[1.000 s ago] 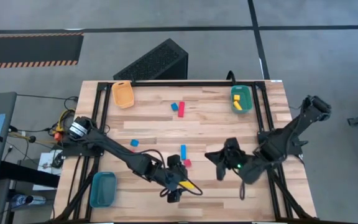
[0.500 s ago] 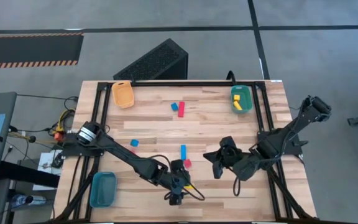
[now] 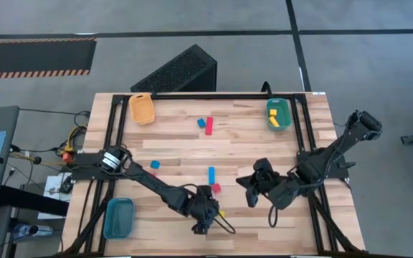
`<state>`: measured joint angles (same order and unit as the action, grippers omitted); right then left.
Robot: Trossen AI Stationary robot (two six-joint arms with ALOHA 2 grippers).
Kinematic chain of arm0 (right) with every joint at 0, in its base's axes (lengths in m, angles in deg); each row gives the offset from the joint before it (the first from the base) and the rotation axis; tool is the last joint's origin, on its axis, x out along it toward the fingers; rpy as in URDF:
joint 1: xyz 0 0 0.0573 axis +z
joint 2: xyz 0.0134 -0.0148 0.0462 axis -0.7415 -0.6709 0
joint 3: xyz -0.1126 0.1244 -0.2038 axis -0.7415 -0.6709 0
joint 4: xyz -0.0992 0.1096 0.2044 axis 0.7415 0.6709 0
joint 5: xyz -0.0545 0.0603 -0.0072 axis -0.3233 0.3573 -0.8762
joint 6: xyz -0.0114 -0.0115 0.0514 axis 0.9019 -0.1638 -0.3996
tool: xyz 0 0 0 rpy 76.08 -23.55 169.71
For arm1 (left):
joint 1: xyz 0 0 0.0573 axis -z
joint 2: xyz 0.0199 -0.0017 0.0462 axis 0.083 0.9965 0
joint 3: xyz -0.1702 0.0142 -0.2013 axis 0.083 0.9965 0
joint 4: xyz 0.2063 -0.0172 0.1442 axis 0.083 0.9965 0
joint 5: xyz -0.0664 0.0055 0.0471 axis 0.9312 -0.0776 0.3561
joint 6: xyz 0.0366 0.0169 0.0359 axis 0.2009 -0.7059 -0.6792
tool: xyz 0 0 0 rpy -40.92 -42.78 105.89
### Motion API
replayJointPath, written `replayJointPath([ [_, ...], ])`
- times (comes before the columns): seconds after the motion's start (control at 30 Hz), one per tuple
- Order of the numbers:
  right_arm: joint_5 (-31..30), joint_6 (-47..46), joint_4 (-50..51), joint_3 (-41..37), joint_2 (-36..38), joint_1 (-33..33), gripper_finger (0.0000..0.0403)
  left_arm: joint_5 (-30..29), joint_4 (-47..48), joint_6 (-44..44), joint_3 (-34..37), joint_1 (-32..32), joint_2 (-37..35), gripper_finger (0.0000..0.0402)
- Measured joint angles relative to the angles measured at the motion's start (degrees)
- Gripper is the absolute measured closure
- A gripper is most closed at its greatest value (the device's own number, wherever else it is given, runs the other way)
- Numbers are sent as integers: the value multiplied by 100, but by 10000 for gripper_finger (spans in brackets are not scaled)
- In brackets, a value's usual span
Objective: Sort & place blocks by color
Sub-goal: Put the yellow block into the light blue bin
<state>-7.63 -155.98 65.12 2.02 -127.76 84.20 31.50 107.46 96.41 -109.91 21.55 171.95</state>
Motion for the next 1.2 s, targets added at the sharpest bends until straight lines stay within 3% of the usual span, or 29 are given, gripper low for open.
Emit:
replayJointPath([
  [0.2, 3, -33, 203, 0, 0, -1, 381, 6, 7, -417, -12, -117, 35, 113],
  [0.33, 16, -217, 742, 2, 2, -47, 382, 279, -192, -585, -29, -217, 231, 201],
  [0.5, 274, -1427, 2424, -7, 2, -81, 385, 734, -279, -417, -49, -391, 354, 330],
  [0.73, 245, -2750, 3995, -299, 0, 96, 376, 958, -175, -303, 3, -643, 52, 333],
  [0.9, -810, -3733, 4184, -312, 219, -192, 373, 65, 232, -501, 36, -917, -649, 321],
  [1.0, -1232, -3352, 4067, -308, 623, -542, 373, -215, 400, -854, 3, -1146, -1101, 319],
  [1.2, -1193, -1287, 3530, -306, 1528, -1549, 373, -209, 485, -1513, 6, -2101, -1867, 328],
])
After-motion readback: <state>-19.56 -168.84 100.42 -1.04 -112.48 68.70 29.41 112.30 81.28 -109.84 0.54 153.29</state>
